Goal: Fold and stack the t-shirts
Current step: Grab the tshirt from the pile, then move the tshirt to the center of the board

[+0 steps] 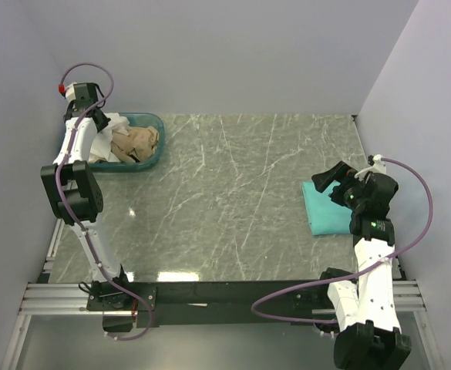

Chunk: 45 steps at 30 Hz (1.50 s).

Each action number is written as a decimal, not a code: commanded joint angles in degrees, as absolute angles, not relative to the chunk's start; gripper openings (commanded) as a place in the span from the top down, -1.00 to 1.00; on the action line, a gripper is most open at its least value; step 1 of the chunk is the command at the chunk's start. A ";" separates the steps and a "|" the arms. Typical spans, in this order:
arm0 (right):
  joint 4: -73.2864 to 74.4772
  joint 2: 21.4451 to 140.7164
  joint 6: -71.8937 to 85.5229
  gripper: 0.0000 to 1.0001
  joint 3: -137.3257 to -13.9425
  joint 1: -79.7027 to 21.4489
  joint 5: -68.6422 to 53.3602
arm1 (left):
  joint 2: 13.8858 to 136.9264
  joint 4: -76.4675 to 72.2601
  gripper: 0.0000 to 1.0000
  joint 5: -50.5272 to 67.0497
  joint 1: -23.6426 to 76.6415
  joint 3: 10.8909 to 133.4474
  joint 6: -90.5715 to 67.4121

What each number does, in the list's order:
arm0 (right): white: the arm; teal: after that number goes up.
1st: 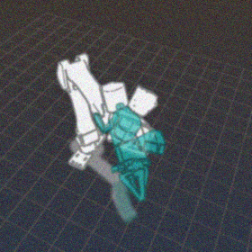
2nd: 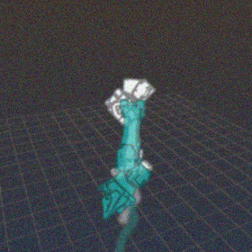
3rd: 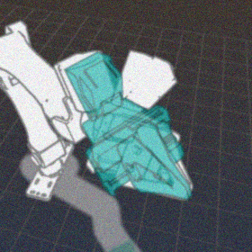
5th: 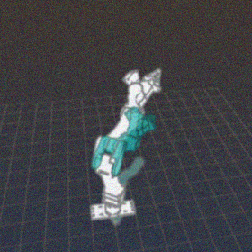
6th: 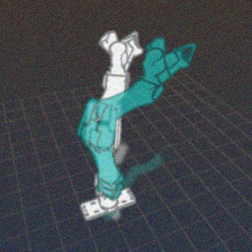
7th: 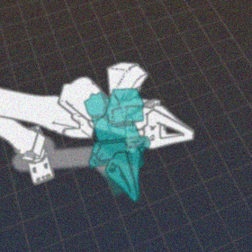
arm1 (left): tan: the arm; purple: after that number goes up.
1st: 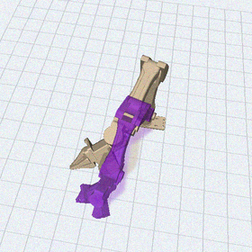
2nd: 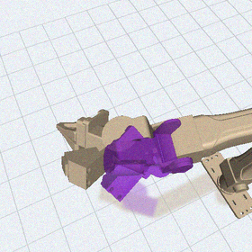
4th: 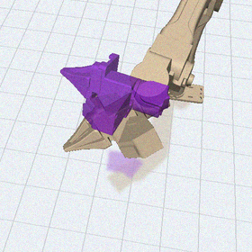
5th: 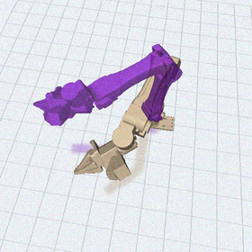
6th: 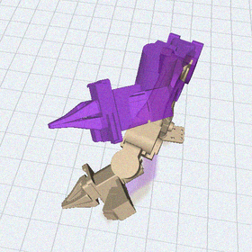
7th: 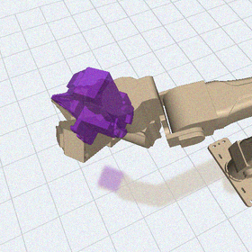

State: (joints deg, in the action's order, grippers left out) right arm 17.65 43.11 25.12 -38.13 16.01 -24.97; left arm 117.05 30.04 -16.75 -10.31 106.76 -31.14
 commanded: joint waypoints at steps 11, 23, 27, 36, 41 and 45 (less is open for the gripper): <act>17.31 42.63 23.99 -1.00 -39.02 16.08 -24.26 | 106.18 28.74 0.99 -19.77 -10.81 111.08 -29.62; 16.96 42.28 24.08 -1.00 -38.76 16.08 -24.78 | 101.00 27.78 0.99 -17.40 -10.72 125.50 -29.26; 16.53 42.01 24.17 -1.00 -38.41 16.08 -25.05 | 96.25 21.55 0.99 -13.37 -10.72 125.68 -30.32; 15.56 42.10 24.43 -1.00 -38.06 16.08 -26.45 | 87.47 16.26 0.99 -1.84 -4.24 127.45 -31.83; 15.82 42.01 24.34 -1.00 -38.23 16.08 -26.98 | 81.75 11.96 0.99 -6.95 10.78 123.32 -25.13; 15.64 41.13 24.26 -1.00 -38.14 16.08 -27.07 | 78.58 9.42 0.99 1.12 14.76 120.52 -28.56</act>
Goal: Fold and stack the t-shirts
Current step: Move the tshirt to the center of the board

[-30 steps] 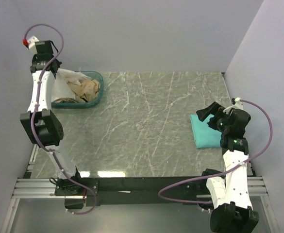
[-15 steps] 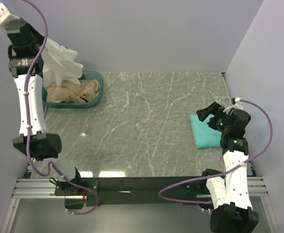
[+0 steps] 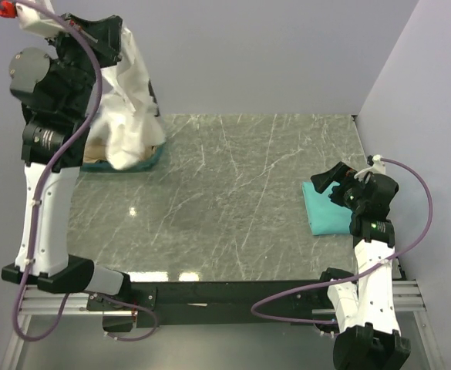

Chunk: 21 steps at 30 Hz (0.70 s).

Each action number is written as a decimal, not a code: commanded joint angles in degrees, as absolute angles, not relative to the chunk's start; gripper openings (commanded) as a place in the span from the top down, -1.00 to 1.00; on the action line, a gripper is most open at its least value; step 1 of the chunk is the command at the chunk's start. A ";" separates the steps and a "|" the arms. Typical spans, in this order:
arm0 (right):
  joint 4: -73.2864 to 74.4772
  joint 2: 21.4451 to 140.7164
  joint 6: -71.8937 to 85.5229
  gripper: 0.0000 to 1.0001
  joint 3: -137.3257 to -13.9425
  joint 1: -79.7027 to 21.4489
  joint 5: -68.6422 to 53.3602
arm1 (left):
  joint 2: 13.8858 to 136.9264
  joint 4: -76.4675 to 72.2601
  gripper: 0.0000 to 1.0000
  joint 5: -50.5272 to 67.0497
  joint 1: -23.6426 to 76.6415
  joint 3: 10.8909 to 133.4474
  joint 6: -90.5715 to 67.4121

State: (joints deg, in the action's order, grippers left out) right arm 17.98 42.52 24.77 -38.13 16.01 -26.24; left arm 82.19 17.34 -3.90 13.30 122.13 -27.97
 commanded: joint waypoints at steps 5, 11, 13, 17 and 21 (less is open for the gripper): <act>16.17 40.61 24.08 -1.00 -38.41 16.08 -26.98 | 78.40 7.30 0.99 5.27 23.35 116.37 -30.41; 16.26 39.81 24.00 -1.00 -38.15 15.91 -26.02 | 82.96 9.66 0.99 5.62 33.64 120.05 -28.30; 16.52 39.64 24.00 -0.99 -38.23 16.08 -25.40 | 83.23 8.54 0.99 6.50 35.15 119.27 -28.74; 16.52 39.46 24.17 -1.00 -38.23 16.08 -25.05 | 82.27 6.08 0.99 7.91 39.53 116.37 -29.18; 16.96 39.55 24.08 -1.00 -38.32 16.08 -24.61 | 84.10 6.68 0.99 8.87 43.50 119.34 -28.13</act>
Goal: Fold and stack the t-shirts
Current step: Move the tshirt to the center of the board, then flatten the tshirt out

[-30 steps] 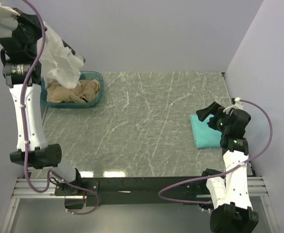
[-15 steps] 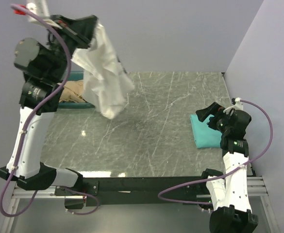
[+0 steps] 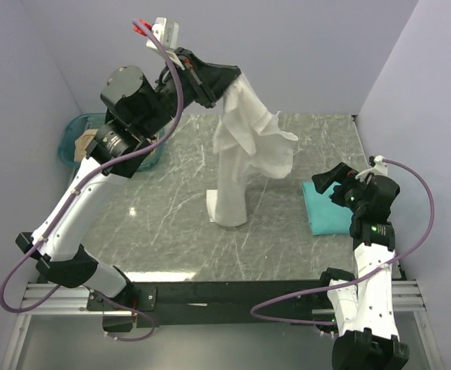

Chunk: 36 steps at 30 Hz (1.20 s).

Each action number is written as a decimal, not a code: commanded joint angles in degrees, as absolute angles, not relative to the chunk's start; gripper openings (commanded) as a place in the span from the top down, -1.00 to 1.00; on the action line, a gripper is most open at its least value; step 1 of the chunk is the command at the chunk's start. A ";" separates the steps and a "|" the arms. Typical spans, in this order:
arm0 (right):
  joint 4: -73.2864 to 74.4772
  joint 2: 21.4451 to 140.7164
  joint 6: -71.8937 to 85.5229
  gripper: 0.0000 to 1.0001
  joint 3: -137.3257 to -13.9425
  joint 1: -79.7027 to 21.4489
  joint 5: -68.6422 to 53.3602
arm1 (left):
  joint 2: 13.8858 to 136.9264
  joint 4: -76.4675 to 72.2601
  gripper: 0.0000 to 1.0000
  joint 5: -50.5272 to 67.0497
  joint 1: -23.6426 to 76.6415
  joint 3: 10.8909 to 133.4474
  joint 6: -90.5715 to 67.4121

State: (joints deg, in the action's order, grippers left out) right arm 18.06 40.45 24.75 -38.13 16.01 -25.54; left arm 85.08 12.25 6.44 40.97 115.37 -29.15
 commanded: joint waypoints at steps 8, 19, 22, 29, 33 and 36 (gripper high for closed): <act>16.96 38.85 24.26 -1.00 -37.88 16.08 -23.11 | 79.91 8.44 0.99 -3.22 44.82 109.46 -26.89; 16.26 41.48 22.33 -1.00 -37.71 14.52 -26.64 | 68.46 15.10 0.04 -22.94 34.99 57.40 -51.56; 17.40 42.18 21.27 -1.00 -38.93 9.43 -19.91 | 69.52 22.31 -0.99 -25.22 34.80 55.29 -55.09; 21.88 49.30 21.88 -1.00 -41.66 -11.15 -8.78 | 61.36 25.75 -0.99 -23.65 34.72 44.32 -60.99; 21.53 50.10 23.90 -1.00 -37.98 -17.73 -10.72 | 57.93 26.98 -0.99 -18.38 34.80 37.28 -63.36; 21.62 51.06 25.66 -0.98 -34.91 -20.64 -10.82 | 57.57 26.90 -0.99 -17.05 34.80 32.88 -65.74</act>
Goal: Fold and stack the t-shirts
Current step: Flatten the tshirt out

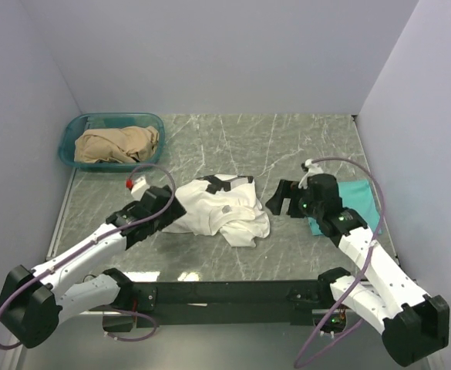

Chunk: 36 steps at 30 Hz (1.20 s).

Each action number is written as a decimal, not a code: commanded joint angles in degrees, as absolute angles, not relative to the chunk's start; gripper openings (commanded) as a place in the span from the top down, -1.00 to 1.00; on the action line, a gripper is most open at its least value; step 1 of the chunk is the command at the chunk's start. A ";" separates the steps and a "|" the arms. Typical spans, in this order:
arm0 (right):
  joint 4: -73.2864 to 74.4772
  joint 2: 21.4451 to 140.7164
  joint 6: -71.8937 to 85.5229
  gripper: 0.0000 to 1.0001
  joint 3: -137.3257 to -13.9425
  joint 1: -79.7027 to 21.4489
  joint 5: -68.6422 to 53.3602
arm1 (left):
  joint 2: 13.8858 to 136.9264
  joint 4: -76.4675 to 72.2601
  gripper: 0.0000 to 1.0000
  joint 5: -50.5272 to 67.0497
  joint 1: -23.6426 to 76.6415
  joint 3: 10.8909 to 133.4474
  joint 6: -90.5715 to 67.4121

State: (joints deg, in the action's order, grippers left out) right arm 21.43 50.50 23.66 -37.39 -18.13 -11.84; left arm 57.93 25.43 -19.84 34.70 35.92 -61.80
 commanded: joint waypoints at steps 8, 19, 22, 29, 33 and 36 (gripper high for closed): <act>17.59 55.45 27.95 -0.89 -29.97 -22.94 -13.01 | 64.23 23.74 -0.99 -18.37 33.67 31.90 -67.50; 11.34 66.96 27.86 -0.82 -31.11 -25.22 -14.24 | 74.08 17.14 -0.94 -16.35 29.27 33.40 -63.02; 10.37 69.69 27.95 -0.68 -31.90 -25.66 -13.98 | 76.37 15.56 -0.80 -15.03 28.74 33.40 -62.23; 6.86 74.17 28.48 -0.16 -33.04 -27.16 -15.38 | 82.17 14.94 0.19 -14.06 28.74 35.24 -60.39; 7.47 75.41 27.95 0.79 -35.33 -27.77 -14.07 | 82.88 16.43 0.99 -15.03 28.74 37.26 -59.07; 10.10 73.66 26.90 1.00 -37.52 -27.86 -11.43 | 80.52 17.05 0.99 -15.38 28.74 38.58 -57.93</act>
State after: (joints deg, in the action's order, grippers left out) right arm 10.63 75.44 28.14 -33.50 -27.51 -14.24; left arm 81.38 13.96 -15.81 28.69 37.28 -60.10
